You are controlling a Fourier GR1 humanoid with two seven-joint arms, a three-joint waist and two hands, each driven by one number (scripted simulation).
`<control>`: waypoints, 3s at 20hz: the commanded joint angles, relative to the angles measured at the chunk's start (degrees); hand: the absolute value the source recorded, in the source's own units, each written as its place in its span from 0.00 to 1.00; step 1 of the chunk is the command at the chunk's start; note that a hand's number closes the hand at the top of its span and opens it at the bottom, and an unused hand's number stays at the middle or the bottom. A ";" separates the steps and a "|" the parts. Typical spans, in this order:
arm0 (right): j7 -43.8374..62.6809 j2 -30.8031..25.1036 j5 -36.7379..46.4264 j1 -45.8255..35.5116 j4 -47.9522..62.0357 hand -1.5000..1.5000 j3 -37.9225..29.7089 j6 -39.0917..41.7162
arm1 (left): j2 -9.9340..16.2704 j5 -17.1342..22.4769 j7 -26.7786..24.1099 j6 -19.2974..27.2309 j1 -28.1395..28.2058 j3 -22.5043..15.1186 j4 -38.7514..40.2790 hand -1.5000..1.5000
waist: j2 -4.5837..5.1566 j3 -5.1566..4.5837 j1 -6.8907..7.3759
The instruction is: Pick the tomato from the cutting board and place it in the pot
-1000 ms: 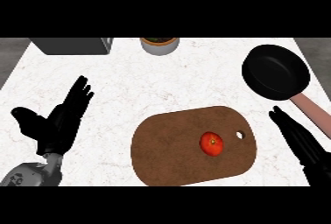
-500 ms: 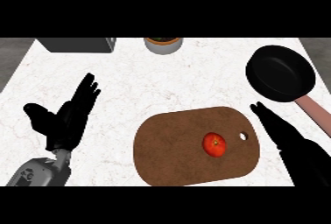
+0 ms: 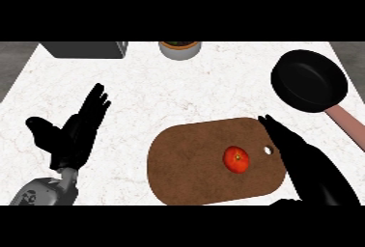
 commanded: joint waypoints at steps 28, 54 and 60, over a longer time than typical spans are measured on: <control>6.31 21.30 19.87 -0.81 18.50 0.00 1.90 5.21 | -5.04 -4.60 0.18 -5.39 -1.33 6.03 2.90 0.50 | 0.04 0.03 -0.51; -12.26 25.35 27.35 1.09 31.00 1.00 -3.70 6.62 | -10.55 -12.26 3.68 -7.44 1.29 7.46 -1.59 0.50 | -0.02 0.07 -0.45; -15.23 27.66 31.72 1.94 32.58 1.00 -3.23 3.75 | -9.94 -11.33 8.21 -9.87 2.00 10.60 -5.50 0.50 | -0.02 0.07 -0.37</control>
